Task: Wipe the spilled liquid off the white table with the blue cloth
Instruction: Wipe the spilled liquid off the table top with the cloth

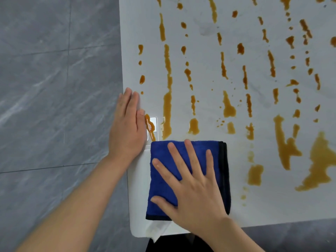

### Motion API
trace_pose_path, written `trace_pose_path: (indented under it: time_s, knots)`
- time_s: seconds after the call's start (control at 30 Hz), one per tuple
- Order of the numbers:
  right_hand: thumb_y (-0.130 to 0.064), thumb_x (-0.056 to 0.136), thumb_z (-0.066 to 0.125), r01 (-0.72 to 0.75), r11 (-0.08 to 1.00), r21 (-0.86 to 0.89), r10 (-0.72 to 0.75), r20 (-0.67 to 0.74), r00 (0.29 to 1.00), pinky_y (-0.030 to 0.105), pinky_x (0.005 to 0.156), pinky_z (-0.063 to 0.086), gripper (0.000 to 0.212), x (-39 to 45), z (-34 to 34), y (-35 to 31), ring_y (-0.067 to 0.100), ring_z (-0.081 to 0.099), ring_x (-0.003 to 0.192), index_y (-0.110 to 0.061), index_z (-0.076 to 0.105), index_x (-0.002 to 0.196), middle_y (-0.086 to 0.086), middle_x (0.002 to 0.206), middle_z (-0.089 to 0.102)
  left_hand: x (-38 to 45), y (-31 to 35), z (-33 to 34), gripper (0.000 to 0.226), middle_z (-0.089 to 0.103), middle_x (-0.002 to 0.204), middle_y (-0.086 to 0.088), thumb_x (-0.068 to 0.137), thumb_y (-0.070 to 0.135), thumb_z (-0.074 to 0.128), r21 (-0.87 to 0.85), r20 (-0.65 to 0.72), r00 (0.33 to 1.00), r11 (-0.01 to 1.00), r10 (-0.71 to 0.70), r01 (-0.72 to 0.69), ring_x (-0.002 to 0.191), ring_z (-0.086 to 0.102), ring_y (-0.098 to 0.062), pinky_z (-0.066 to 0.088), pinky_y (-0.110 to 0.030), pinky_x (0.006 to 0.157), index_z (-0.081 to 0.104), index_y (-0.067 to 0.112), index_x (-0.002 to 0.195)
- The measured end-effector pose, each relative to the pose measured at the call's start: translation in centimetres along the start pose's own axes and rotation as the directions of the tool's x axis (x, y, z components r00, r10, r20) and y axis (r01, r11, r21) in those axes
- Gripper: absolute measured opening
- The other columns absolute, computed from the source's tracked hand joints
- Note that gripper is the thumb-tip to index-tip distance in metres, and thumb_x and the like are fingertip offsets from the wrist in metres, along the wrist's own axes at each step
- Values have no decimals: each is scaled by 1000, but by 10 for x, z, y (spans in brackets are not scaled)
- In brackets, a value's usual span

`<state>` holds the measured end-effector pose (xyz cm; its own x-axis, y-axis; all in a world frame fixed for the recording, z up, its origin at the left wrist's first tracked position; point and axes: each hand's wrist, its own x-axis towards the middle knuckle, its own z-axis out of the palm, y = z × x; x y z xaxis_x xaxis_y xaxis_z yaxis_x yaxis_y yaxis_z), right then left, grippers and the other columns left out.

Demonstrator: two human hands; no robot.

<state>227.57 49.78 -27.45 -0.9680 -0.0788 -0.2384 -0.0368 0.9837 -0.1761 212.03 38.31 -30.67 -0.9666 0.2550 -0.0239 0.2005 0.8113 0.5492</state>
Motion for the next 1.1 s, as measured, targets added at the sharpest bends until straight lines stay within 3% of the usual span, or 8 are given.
trace_pose_path:
  time_s: [0.13,0.27,0.4,0.67,0.8,0.9,0.97,1.1]
  knots:
    - [-69,79,35,31,999,13,-31,-38,999,63,104,16,73,-16,15,-6,37,15,141,-34,28,142,6,154,23,1,0,0,48,13,157,3,99,27,26,9,5,1000,1000,14,-14,144,6,-9,-4,6,100,22,16,145]
    - [-76,75,32,159,987,-27,-159,-22,987,65,97,23,76,-36,29,-23,36,25,134,-36,30,140,3,149,27,0,-1,2,49,10,157,7,99,30,24,12,1,1000,1000,8,-8,144,4,-6,-5,6,98,21,19,146]
    - [-73,76,33,146,989,-19,-147,-92,985,65,101,17,73,-20,27,-29,34,21,137,-38,30,140,1,152,26,0,-1,2,49,9,157,8,99,31,24,-3,15,1000,1000,8,-8,143,3,-3,-3,5,99,19,19,146]
    - [-69,80,34,-118,993,17,119,-129,984,64,106,14,68,16,7,23,34,19,141,-38,32,141,0,152,28,1,-3,2,48,13,156,3,99,26,27,-10,-3,1000,1000,24,-24,143,8,-7,-1,3,103,23,15,145]
    - [-72,81,22,-345,938,-12,343,-76,936,71,101,17,73,-18,5,74,36,12,142,-34,23,144,3,155,21,0,-3,4,48,10,157,5,99,27,25,-13,-6,1000,1000,21,-21,143,4,-4,-3,3,103,22,16,146]
    - [-73,83,12,-398,917,2,397,-58,916,74,100,15,74,-43,9,78,39,9,142,-32,19,145,5,155,17,0,-3,5,48,11,157,5,99,26,26,-19,-9,1000,1000,20,-20,144,5,-6,-3,2,104,23,16,145]
    - [-72,83,17,-350,936,28,351,-79,933,73,100,14,73,-50,10,61,42,14,140,-30,29,141,8,152,23,0,-3,5,47,12,157,4,99,26,26,-24,-17,1000,1000,19,-19,144,5,-6,-2,1,105,23,16,145]
    - [-73,69,43,-54,998,7,55,-102,993,71,99,17,76,-36,17,16,41,22,136,-36,41,135,5,148,33,-1,-3,6,47,13,156,3,99,26,26,-17,-17,999,999,33,-33,144,7,-7,-2,1,105,24,14,145]
